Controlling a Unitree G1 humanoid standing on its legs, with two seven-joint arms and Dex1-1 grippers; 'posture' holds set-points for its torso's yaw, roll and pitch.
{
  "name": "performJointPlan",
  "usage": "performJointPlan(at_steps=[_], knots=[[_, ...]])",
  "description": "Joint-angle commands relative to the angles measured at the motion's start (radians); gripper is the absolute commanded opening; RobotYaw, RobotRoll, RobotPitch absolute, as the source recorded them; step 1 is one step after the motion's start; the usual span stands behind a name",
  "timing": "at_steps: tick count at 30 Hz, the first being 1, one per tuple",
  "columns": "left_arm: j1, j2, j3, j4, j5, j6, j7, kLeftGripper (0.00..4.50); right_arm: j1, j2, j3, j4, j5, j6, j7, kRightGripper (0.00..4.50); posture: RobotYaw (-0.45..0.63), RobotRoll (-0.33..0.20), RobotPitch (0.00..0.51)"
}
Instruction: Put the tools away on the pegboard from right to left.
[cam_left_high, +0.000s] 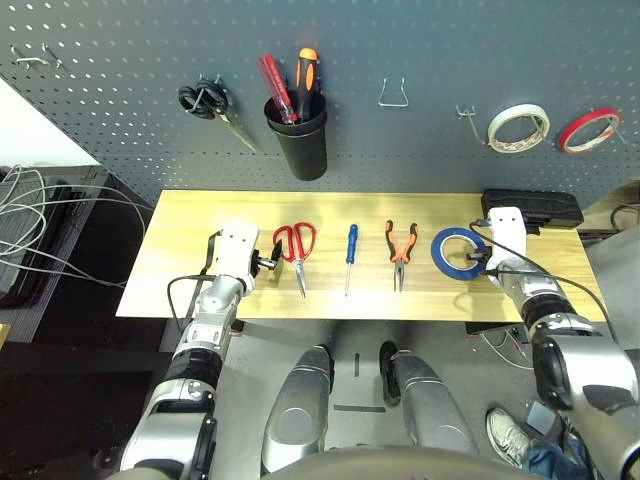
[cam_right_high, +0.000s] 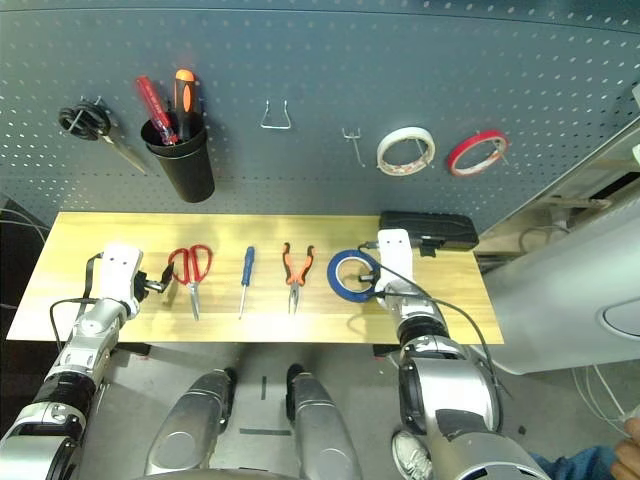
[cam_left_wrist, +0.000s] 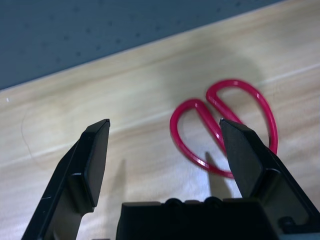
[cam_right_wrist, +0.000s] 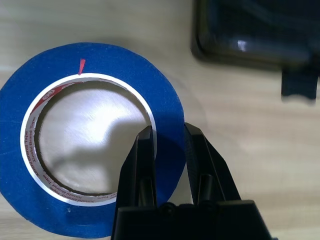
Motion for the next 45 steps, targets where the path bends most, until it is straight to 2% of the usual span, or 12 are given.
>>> performJointPlan(at_steps=[1, 6, 11, 16, 28, 37, 45], knots=[[0.011, -0.007, -0.001, 0.016, -0.005, -0.024, -0.008, 4.5, 0.084, -0.018, 0.041, -0.166, -0.023, -0.06, 0.056, 0.71, 0.11, 0.0, 0.199], [0.002, -0.019, -0.004, 0.011, -0.012, -0.044, -0.02, 4.5, 0.184, -0.039, 0.056, -0.405, -0.025, -0.1, 0.102, 0.71, 0.1, 0.0, 0.194], [-0.007, -0.03, -0.017, 0.0, -0.006, -0.043, -0.039, 4.5, 0.21, -0.059, 0.071, -0.505, -0.055, -0.184, 0.101, 0.71, 0.1, 0.0, 0.185], [-0.014, -0.033, -0.016, -0.003, -0.008, -0.043, -0.047, 4.5, 0.202, -0.074, 0.088, -0.522, -0.089, -0.348, 0.095, 0.71, 0.1, 0.0, 0.183], [-0.015, -0.022, -0.01, -0.012, -0.011, -0.051, -0.065, 4.5, 0.193, -0.121, 0.051, -0.58, -0.146, -0.634, -0.015, 0.71, 0.09, 0.0, 0.185], [-0.016, -0.023, -0.011, -0.007, -0.012, -0.057, -0.071, 4.5, 0.211, -0.126, 0.034, -0.655, -0.138, -0.669, -0.038, 0.71, 0.08, 0.0, 0.189], [-0.021, -0.025, -0.012, -0.006, -0.012, -0.057, -0.073, 4.5, 0.192, -0.118, 0.006, -0.641, -0.131, -0.63, -0.077, 0.71, 0.08, 0.0, 0.194]])
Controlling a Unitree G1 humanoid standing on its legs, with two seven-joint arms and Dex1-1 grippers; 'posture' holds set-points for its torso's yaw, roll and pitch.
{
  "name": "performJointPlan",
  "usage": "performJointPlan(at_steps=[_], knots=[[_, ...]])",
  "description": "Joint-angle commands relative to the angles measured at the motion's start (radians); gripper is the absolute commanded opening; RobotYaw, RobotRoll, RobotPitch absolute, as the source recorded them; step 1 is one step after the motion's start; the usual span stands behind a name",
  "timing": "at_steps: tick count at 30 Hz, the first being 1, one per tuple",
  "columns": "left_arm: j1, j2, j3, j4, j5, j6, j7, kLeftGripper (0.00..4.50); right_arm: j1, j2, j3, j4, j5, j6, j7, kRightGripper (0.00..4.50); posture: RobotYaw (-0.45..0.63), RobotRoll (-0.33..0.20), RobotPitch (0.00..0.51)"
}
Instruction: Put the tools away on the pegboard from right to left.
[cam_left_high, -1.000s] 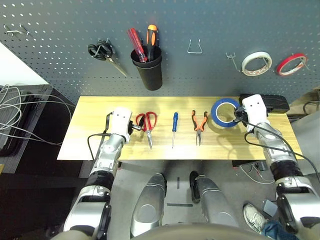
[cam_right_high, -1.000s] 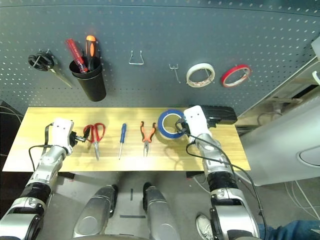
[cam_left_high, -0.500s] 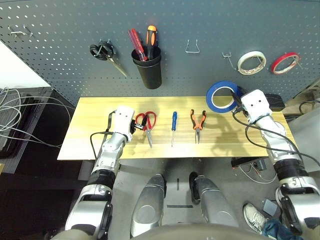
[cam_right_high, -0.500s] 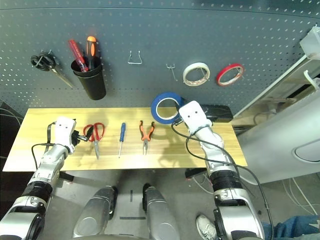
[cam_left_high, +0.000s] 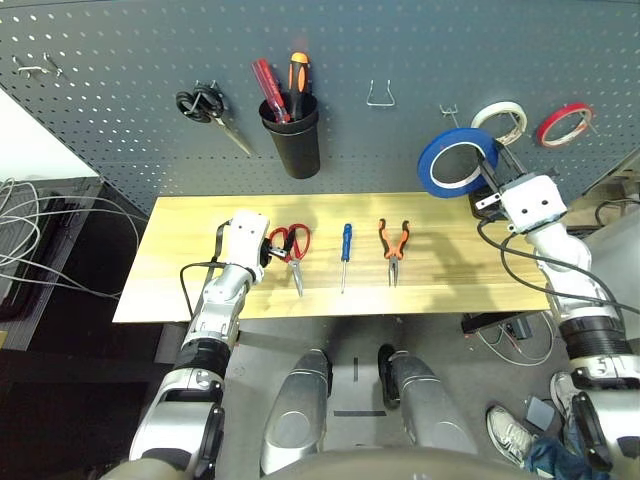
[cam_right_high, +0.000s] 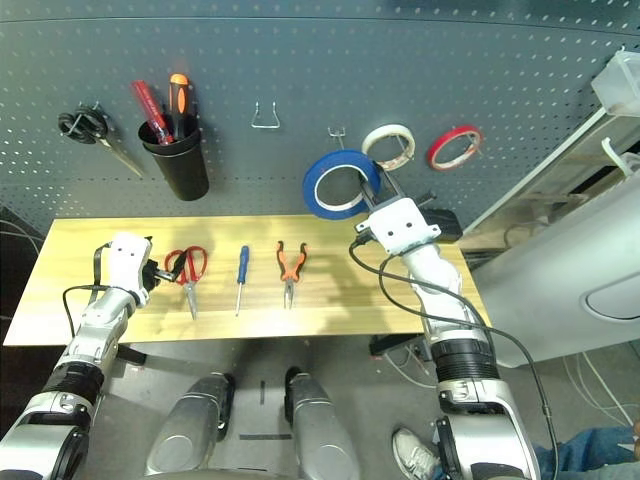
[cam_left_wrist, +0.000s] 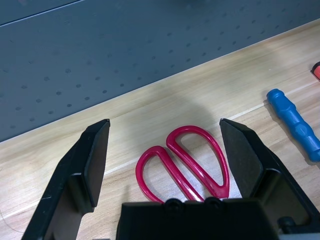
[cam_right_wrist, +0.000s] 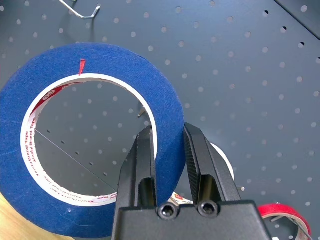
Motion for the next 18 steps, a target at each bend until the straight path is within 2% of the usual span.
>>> performJointPlan(at_steps=[1, 6, 10, 12, 18], knots=[[0.006, -0.004, -0.003, 0.004, -0.008, -0.009, -0.009, 4.5, -0.014, 0.002, -0.045, 0.016, 0.006, 0.039, -0.046, 0.71, 0.08, 0.0, 0.194], [0.014, -0.018, -0.022, -0.053, -0.047, -0.073, -0.096, 4.5, -0.071, 0.017, -0.055, 0.078, 0.012, 0.069, -0.078, 0.71, 0.08, 0.0, 0.194], [0.063, -0.029, -0.104, -0.178, -0.087, -0.188, -0.278, 4.5, -0.117, 0.032, -0.044, 0.125, 0.006, 0.074, -0.087, 0.71, 0.09, 0.0, 0.193], [0.096, -0.037, -0.157, -0.255, -0.113, -0.196, -0.364, 4.5, -0.142, 0.039, -0.039, 0.155, 0.001, 0.071, -0.091, 0.71, 0.1, 0.0, 0.193], [0.102, -0.061, -0.17, -0.335, -0.143, -0.157, -0.379, 4.5, -0.184, 0.048, -0.031, 0.232, -0.007, 0.061, -0.097, 0.71, 0.11, 0.0, 0.195]])
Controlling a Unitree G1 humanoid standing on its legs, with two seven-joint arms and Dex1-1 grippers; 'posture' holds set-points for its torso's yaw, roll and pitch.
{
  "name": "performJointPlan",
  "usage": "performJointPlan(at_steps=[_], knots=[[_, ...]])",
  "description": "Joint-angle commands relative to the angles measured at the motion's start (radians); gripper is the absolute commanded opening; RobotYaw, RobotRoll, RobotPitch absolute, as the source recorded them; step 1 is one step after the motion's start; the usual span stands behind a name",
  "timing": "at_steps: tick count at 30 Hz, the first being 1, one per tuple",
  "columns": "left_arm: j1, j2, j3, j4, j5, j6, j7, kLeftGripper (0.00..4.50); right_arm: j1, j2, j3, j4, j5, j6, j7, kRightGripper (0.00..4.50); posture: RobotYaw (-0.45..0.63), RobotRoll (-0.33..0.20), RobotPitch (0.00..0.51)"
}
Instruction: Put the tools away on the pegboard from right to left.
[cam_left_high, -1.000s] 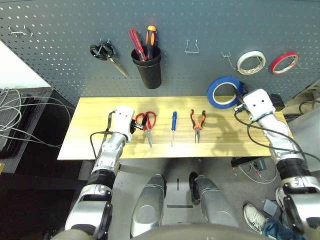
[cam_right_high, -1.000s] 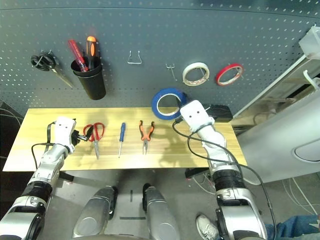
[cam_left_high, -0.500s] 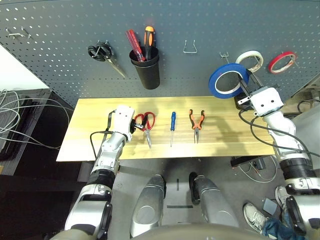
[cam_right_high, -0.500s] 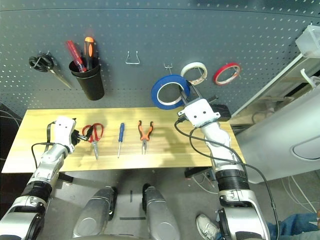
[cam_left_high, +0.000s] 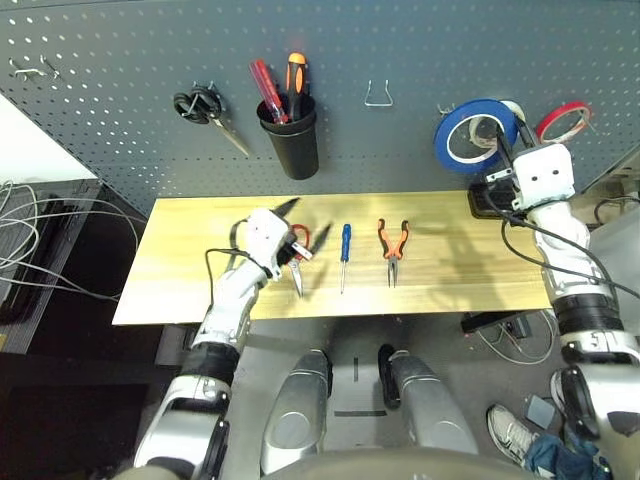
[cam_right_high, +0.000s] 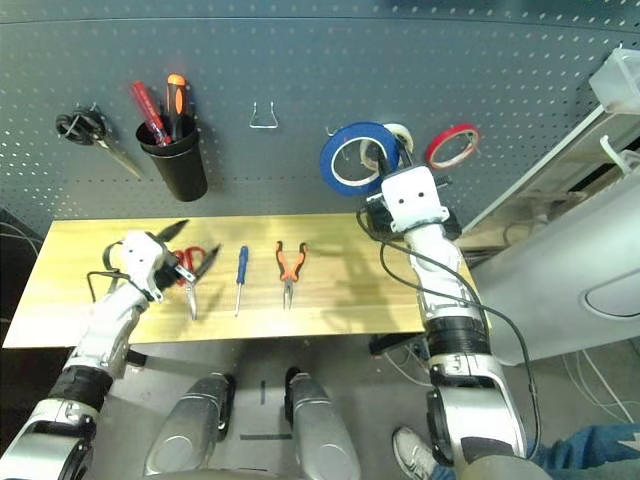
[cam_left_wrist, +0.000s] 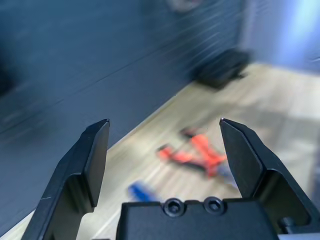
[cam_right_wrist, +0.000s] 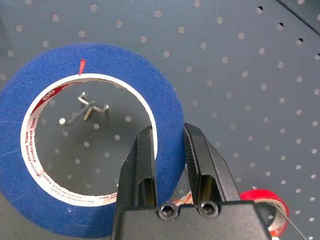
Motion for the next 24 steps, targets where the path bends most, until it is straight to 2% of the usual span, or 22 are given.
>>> performJointPlan(at_steps=[1, 4, 6, 7, 9, 15, 19, 24], knots=[[0.0, 0.0, 0.005, -0.013, -0.005, 0.026, 0.007, 4.5, -0.009, 0.006, 0.012, 0.055, -0.007, -0.003, -0.001, 0.71, 0.11, 0.0, 0.195], [-0.006, 0.006, 0.011, -0.008, -0.002, 0.031, 0.012, 4.5, -0.015, 0.013, 0.025, 0.093, -0.005, 0.021, 0.022, 0.71, 0.11, 0.0, 0.196], [-0.009, 0.013, 0.014, -0.003, 0.002, 0.032, 0.012, 4.5, -0.012, 0.019, 0.028, 0.113, 0.003, 0.033, 0.036, 1.47, 0.11, 0.0, 0.196], [-0.01, 0.017, 0.017, -0.001, 0.001, 0.033, 0.013, 4.5, -0.002, 0.02, 0.028, 0.111, 0.005, 0.033, 0.041, 1.67, 0.11, 0.0, 0.199], [-0.011, 0.023, 0.02, 0.003, -0.001, 0.034, 0.015, 4.5, 0.018, 0.019, 0.027, 0.097, 0.01, 0.027, 0.048, 2.37, 0.11, 0.0, 0.199], [-0.014, 0.04, 0.018, 0.032, 0.025, 0.034, 0.034, 4.5, 0.153, 0.005, 0.037, 0.0, 0.033, 0.025, 0.123, 4.4, 0.1, 0.0, 0.205], [-0.027, 0.051, 0.01, 0.064, 0.063, 0.046, 0.062, 4.5, 0.225, 0.022, 0.044, -0.021, 0.087, 0.127, 0.226, 4.48, 0.1, 0.0, 0.206], [-0.065, 0.054, 0.005, 0.106, 0.1, 0.096, 0.099, 4.5, 0.232, 0.079, 0.08, -0.025, 0.137, 0.274, 0.343, 4.48, 0.09, 0.0, 0.208]])
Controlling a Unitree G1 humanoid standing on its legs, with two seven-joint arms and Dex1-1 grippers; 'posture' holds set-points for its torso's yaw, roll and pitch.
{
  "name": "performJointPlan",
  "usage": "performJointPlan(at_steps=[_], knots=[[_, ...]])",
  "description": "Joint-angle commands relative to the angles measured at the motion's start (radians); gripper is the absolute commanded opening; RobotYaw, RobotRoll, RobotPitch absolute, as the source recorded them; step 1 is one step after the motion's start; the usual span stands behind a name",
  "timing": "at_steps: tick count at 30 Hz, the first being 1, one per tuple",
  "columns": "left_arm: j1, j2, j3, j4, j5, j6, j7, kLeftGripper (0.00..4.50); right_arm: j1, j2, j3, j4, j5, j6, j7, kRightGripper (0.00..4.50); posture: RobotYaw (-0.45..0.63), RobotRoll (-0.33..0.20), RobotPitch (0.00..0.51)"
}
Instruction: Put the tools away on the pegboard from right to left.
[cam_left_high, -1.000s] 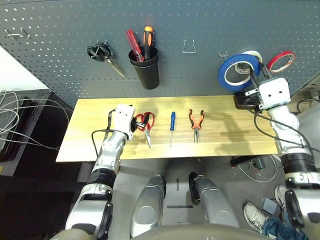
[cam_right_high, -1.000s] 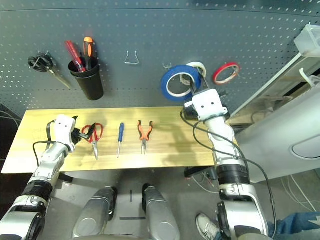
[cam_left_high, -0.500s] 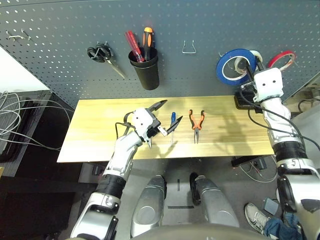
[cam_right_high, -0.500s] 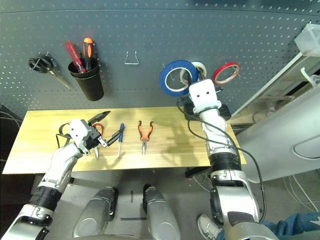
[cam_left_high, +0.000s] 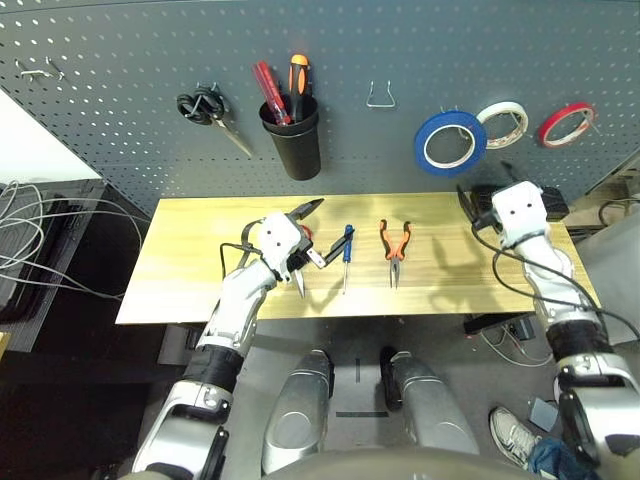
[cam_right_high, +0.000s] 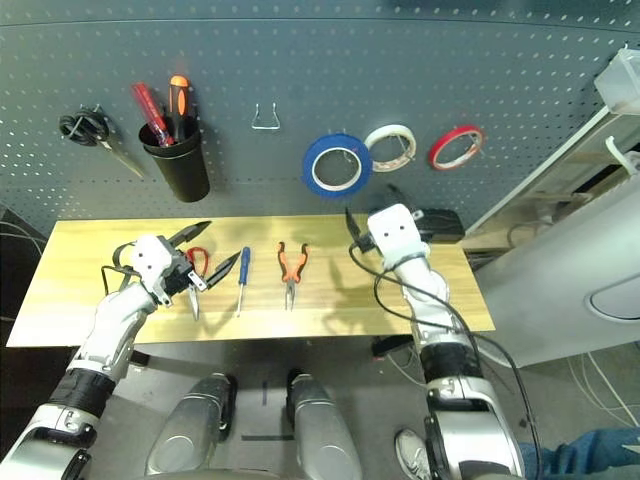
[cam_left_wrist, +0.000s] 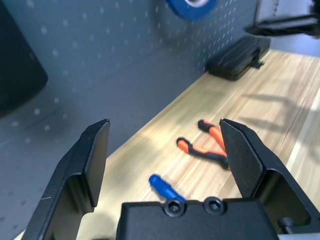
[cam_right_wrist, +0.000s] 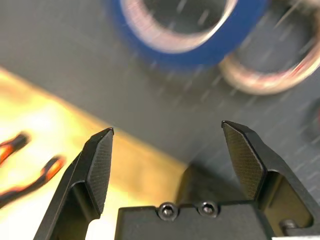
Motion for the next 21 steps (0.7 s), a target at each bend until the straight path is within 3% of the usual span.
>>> performJointPlan(at_steps=[1, 10, 15, 21], knots=[[-0.023, 0.005, -0.016, 0.045, 0.043, 0.055, 0.019, 4.5, -0.002, 0.046, 0.041, -0.001, 0.034, 0.118, 0.075, 4.48, 0.09, 0.0, 0.209], [-0.084, 0.005, -0.063, 0.121, 0.151, 0.149, 0.076, 4.5, -0.136, 0.161, 0.064, 0.142, 0.02, 0.375, 0.063, 4.48, 0.11, 0.0, 0.218], [-0.084, 0.006, -0.101, 0.108, 0.189, 0.216, 0.069, 4.5, -0.273, 0.236, -0.017, 0.323, 0.073, 0.54, -0.053, 4.48, 0.13, 0.0, 0.224], [-0.051, 0.016, -0.12, 0.066, 0.189, 0.248, 0.042, 4.5, -0.37, 0.272, -0.083, 0.472, 0.105, 0.597, -0.167, 4.48, 0.16, 0.0, 0.238]])
